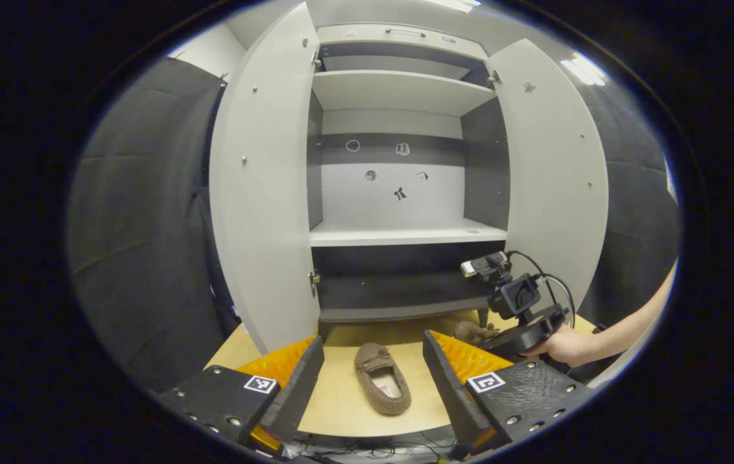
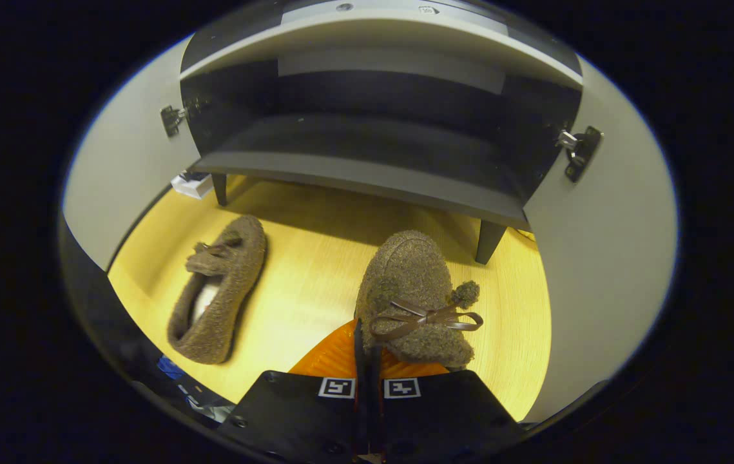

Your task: Grab one shoe with the right hand and put it into the shoe cabinet, grab the other shoe with the left hand and put it into the shoe cabinet; then close the right door with the right hand and the left door with the left hand.

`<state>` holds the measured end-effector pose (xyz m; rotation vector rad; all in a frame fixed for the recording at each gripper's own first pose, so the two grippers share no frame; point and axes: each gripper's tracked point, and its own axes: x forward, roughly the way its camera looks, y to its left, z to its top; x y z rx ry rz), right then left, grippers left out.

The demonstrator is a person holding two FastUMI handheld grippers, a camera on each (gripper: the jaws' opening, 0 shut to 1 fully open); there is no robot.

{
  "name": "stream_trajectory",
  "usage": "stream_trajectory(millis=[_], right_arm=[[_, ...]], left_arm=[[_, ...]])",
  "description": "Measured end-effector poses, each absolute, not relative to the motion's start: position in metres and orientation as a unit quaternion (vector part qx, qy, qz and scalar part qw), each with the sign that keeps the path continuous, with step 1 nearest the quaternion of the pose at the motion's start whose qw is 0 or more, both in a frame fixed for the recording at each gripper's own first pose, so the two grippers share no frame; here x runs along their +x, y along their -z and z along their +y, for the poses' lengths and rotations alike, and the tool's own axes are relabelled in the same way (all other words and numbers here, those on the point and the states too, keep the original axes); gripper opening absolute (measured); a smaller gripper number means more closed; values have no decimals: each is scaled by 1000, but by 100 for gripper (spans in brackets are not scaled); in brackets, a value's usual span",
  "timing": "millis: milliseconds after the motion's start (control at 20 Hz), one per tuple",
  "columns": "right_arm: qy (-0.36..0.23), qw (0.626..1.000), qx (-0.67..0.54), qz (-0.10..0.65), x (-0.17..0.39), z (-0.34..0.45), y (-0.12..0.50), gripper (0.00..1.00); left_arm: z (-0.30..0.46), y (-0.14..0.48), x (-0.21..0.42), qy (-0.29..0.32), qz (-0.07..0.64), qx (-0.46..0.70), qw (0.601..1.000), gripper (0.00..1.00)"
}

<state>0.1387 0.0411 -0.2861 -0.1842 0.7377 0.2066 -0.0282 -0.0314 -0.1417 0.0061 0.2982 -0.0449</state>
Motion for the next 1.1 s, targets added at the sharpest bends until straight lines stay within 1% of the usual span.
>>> stream_trajectory(millis=[150, 350, 400, 450, 500, 550, 600, 650, 700, 900, 1100], right_arm=[[-111, 940, -55, 319, 124, 51, 244, 2], [-100, 948, -42, 299, 111, 50, 192, 2], [-98, 950, -44, 292, 109, 52, 180, 0], [-99, 953, -43, 283, 108, 54, 165, 0], [-103, 955, -40, 276, 106, 58, 152, 2], [-106, 957, -34, 269, 104, 60, 139, 2], [-107, 958, -28, 263, 103, 62, 128, 0], [-109, 960, -21, 257, 101, 66, 116, 2], [-112, 962, -15, 249, 99, 69, 105, 2], [-127, 967, -3, 220, 100, 86, 63, 2], [-132, 973, 12, 188, 116, 96, 25, 2]], left_arm=[[-36, 137, -18, 47, 132, 26, 990, 90], [-43, 134, -13, 71, 119, 38, 990, 90], [-44, 134, -13, 72, 118, 42, 989, 90], [-45, 135, -11, 74, 120, 40, 989, 90], [-47, 138, -10, 79, 124, 32, 989, 90], [-47, 140, -10, 82, 127, 25, 988, 90], [-47, 141, -9, 85, 129, 21, 988, 90], [-46, 141, -8, 88, 129, 20, 988, 90], [-44, 140, -6, 90, 128, 21, 987, 90], [-33, 135, -2, 98, 122, 26, 987, 90], [-33, 143, -1, 113, 128, 23, 985, 90]])
